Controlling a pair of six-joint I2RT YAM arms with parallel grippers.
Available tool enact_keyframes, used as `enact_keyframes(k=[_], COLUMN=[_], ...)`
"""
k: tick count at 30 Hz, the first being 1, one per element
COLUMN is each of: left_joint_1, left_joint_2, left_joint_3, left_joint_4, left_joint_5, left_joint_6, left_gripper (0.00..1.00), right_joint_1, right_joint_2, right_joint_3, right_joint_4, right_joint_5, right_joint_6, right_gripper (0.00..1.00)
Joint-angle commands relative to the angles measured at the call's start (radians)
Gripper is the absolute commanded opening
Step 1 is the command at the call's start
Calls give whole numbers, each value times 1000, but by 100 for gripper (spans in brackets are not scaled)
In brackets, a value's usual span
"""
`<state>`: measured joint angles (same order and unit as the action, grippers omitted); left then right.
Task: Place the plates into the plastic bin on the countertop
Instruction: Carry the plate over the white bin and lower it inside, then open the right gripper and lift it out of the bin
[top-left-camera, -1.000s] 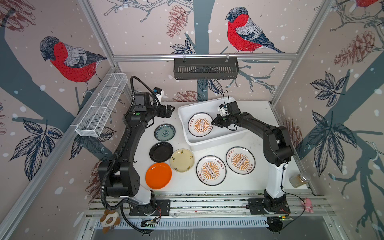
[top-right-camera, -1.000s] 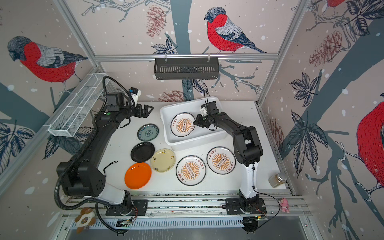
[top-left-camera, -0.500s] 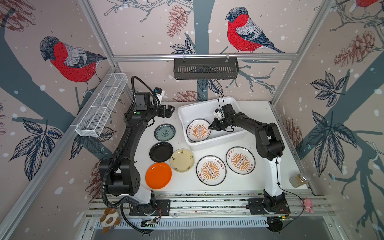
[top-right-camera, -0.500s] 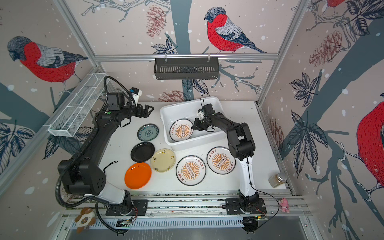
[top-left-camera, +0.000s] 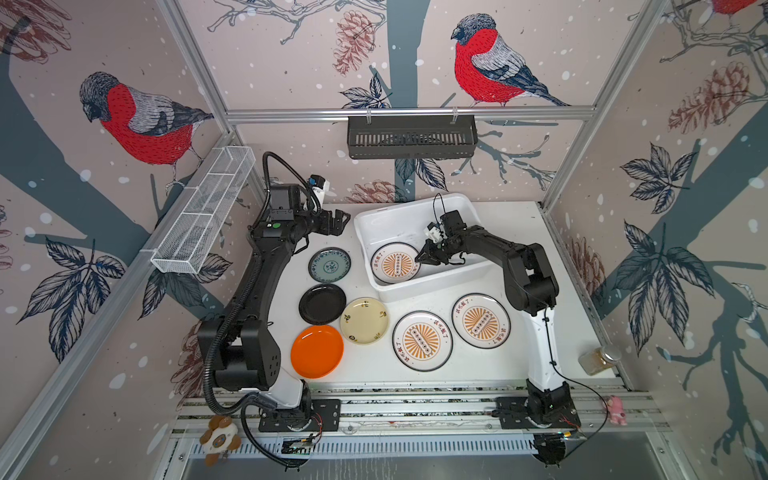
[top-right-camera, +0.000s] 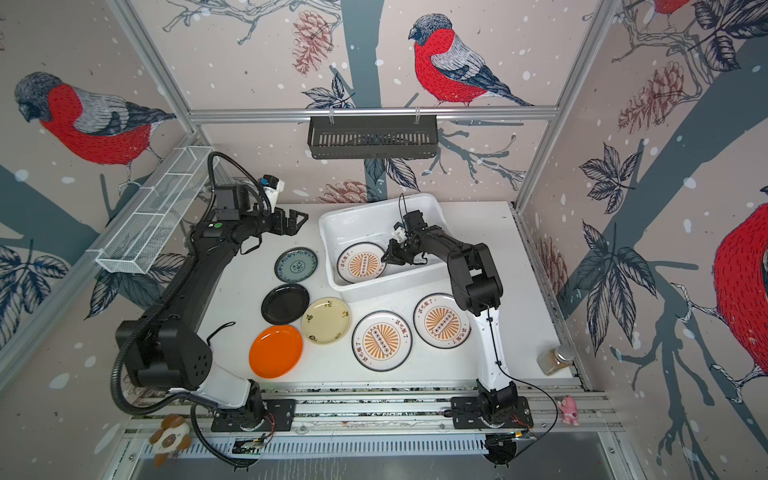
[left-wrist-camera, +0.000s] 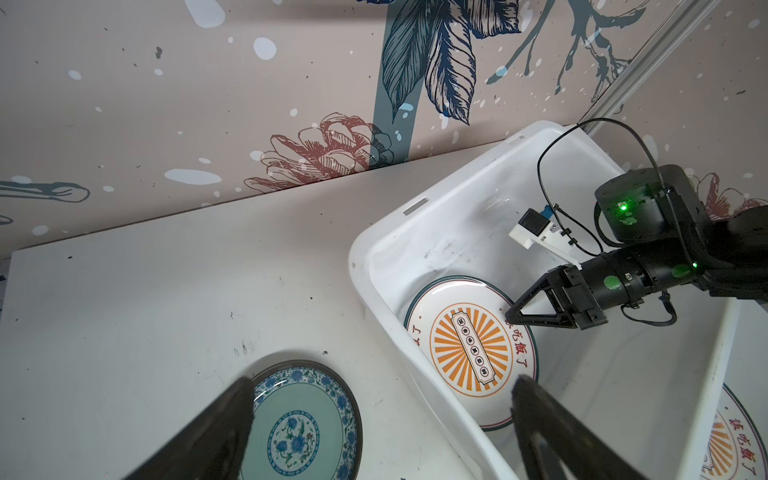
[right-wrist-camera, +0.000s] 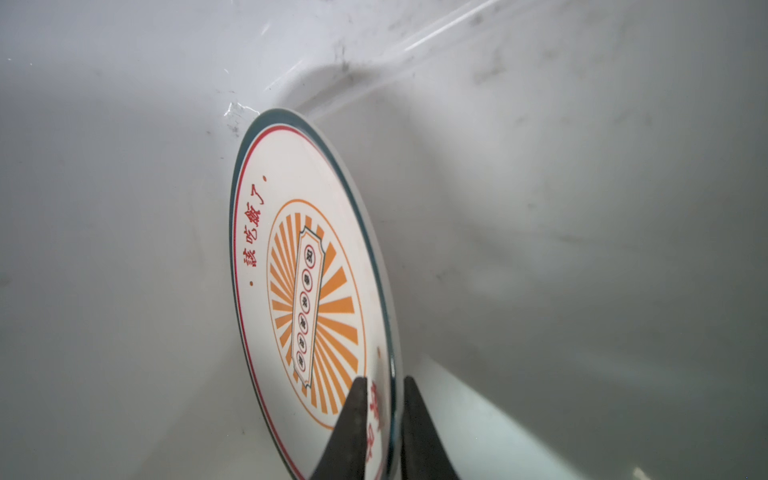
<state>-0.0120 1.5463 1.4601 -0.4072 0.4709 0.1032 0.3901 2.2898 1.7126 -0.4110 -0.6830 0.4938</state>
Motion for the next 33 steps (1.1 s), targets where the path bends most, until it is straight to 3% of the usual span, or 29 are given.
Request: enact_keyframes(k=[1, 6, 23, 33], left_joint_1=[-2, 0, -3, -2], left_joint_2=[0, 0, -7, -13], left_joint_3=[9, 10, 22, 32], left_joint_4=[4, 2, -33, -42], left_joint_5=[29, 32, 28, 43], left_joint_6=[9, 7, 28, 33], left_gripper=[95, 95, 96, 97], right_joint_1=[-5, -9, -32, -45], right_joint_2=[3, 2, -35, -66], right_joint_3=[6, 5, 31, 101], right_joint_4=[-8, -12, -65, -140], right_joint_5=[-6, -4, 67, 121], right_joint_6=[-18, -22, -33, -50], right_gripper=[23, 25, 47, 54])
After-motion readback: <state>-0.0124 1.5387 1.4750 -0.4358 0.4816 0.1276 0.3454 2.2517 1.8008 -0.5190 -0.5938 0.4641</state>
